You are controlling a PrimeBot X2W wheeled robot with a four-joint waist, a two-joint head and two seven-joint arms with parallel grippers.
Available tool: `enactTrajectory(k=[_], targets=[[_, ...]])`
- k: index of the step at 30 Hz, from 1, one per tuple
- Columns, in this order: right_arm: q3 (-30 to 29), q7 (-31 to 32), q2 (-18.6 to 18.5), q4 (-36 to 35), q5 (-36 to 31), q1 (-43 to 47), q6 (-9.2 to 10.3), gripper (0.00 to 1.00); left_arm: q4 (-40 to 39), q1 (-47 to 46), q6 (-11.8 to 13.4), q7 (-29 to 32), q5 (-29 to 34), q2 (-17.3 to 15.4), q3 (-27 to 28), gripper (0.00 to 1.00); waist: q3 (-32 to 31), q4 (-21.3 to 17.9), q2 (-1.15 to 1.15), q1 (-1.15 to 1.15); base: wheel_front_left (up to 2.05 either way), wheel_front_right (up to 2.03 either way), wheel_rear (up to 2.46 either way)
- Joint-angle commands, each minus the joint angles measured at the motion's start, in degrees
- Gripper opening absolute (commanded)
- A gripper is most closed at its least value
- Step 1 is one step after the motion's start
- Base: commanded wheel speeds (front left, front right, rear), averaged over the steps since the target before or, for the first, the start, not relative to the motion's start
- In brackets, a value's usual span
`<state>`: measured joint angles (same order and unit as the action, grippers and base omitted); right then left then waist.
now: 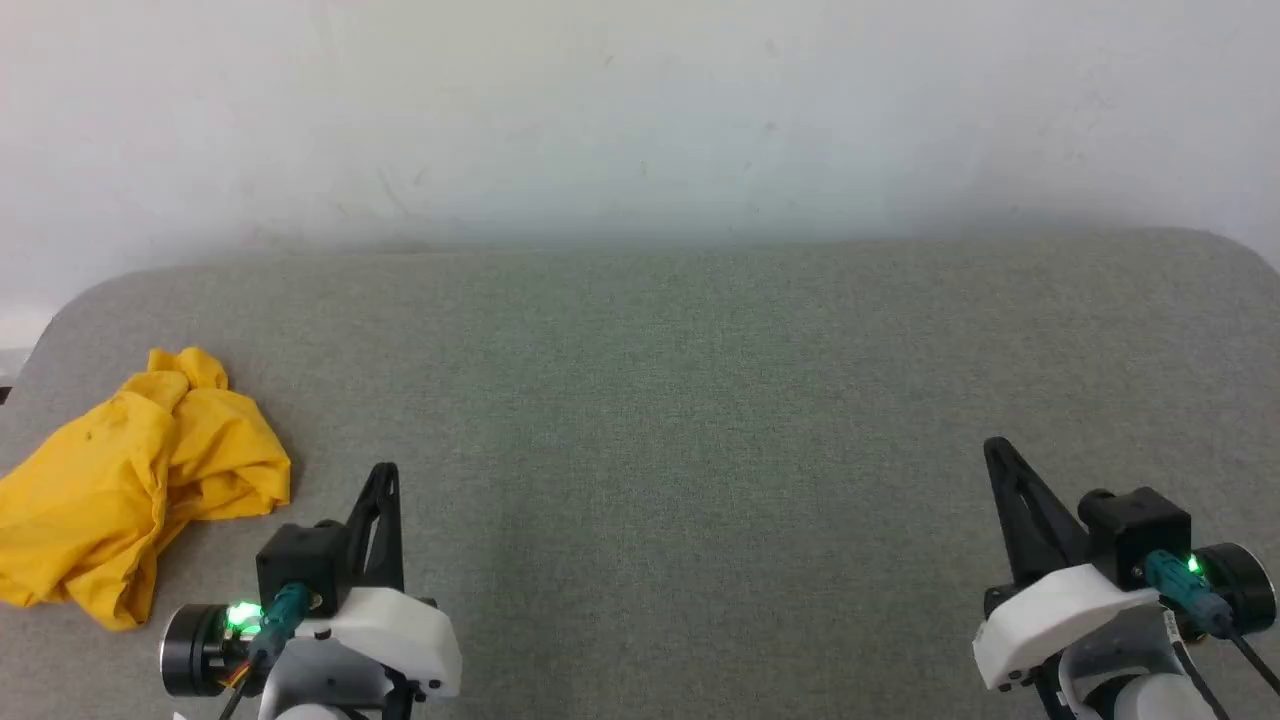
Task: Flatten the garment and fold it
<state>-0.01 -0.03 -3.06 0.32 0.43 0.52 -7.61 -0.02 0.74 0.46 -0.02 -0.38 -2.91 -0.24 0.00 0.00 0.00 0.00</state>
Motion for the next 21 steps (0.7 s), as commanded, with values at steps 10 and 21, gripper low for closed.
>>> enactTrajectory(k=[10,21], targets=[[0.0,0.0,0.2,-0.3,-0.4,-0.5,0.12,0.00,0.0,-0.7,-0.5,0.0,0.4,0.0,0.2,0.00,0.0,0.0,0.00,0.00,0.00,0.00,0.00],[0.0,0.0,0.2,-0.3,-0.4,-0.5,0.12,0.00,0.0,-0.7,-0.5,0.0,0.4,0.0,0.2,0.00,0.0,0.0,0.00,0.00,0.00,0.00,0.00]])
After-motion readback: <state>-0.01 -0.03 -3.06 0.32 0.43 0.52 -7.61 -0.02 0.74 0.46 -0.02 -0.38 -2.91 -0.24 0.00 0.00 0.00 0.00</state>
